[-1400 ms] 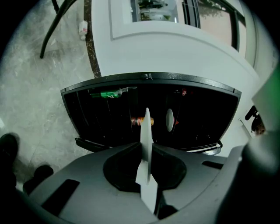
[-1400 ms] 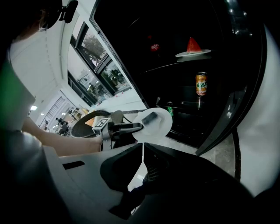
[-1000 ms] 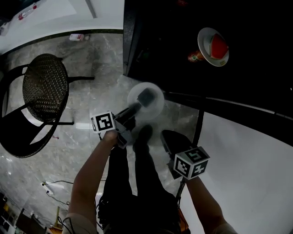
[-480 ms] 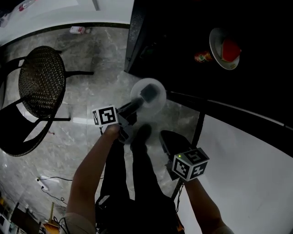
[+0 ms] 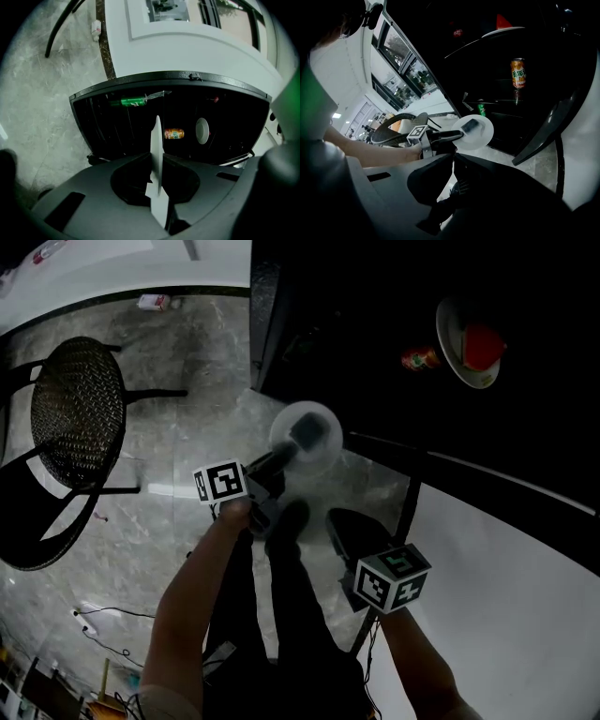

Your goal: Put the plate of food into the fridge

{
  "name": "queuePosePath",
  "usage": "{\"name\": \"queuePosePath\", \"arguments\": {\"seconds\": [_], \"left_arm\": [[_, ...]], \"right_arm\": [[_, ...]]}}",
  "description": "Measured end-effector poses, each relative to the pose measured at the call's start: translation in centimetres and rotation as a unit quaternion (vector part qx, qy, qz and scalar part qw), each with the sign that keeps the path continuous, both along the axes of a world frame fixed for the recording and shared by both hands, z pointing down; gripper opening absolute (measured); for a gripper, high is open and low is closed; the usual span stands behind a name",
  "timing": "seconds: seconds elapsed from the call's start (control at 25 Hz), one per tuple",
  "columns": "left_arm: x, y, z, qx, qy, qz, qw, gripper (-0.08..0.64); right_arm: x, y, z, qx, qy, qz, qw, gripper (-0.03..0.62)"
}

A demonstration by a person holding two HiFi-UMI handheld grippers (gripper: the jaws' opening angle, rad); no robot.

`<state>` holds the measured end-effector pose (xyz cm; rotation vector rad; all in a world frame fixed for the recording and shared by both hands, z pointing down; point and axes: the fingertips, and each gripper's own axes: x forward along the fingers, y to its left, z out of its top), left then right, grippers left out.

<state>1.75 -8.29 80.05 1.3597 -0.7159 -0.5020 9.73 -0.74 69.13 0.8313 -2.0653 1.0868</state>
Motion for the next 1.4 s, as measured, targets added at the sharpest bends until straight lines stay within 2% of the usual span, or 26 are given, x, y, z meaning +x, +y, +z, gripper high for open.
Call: {"name": "queuePosePath", "arguments": {"seconds": [0.72, 0.88, 1.4], "left_arm": [[0.8, -1.8, 4.8, -0.011, 0.003, -0.027, 0.9996, 0.021], [1.1, -2.0, 6.1, -0.011, -0.006, -0.024, 0.9996, 0.021], [1.4, -4.3, 9.2, -0.017, 0.006, -0.048, 0.9987, 0.021]], "right_arm": [[0.4, -0.4, 3.2, -0.004, 0.005, -0.011, 1.000, 0.028], [0.8, -0.4, 4.4, -0.004, 0.018, -0.015, 1.000, 0.028], [0.8, -0.9, 7.7, -0.002, 0.034, -0.032, 0.999, 0.028]]}}
